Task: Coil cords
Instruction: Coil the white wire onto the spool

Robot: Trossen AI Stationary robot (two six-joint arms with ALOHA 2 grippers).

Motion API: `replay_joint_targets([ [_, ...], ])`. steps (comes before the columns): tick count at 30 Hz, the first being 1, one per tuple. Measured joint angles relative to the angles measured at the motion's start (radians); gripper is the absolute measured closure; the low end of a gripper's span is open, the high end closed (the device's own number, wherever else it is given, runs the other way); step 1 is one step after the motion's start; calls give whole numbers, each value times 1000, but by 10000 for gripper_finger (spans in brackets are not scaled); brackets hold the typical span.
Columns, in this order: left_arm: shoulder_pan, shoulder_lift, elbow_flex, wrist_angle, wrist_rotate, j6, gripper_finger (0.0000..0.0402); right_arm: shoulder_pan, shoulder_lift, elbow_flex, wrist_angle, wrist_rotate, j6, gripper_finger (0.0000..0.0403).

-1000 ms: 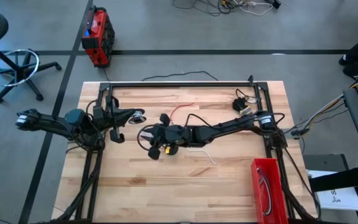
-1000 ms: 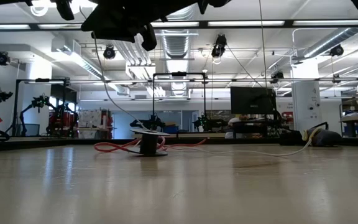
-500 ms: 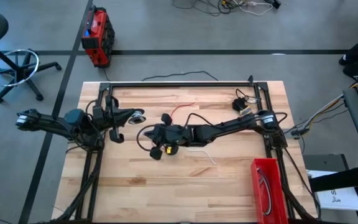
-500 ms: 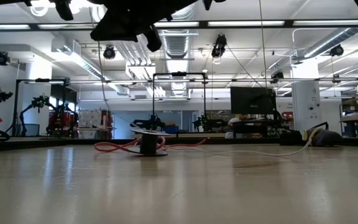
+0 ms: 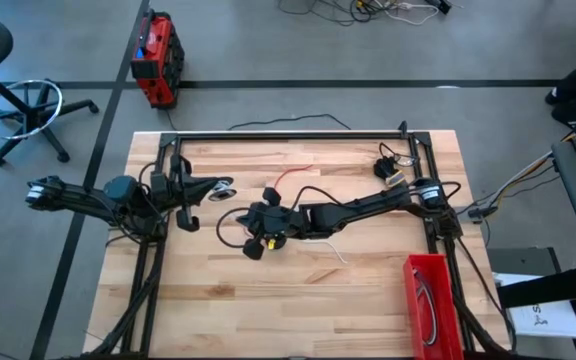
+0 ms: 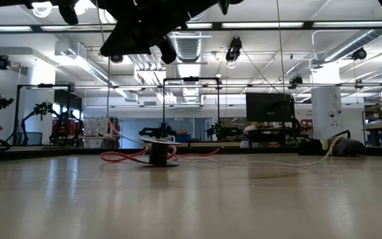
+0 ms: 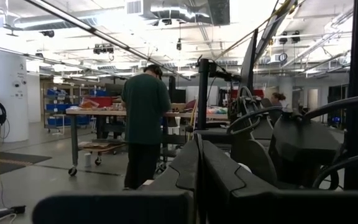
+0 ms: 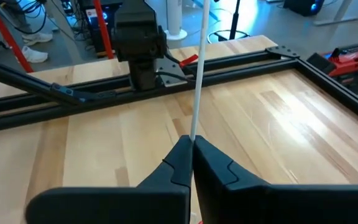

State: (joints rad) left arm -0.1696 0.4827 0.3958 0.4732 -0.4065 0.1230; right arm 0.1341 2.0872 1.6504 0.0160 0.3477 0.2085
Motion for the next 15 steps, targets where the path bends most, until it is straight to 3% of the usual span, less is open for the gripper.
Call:
replay_joint_targets([
  [15, 0, -6, 0, -6, 5, -8, 401, -2, 7, -3, -19, -6, 1, 403],
])
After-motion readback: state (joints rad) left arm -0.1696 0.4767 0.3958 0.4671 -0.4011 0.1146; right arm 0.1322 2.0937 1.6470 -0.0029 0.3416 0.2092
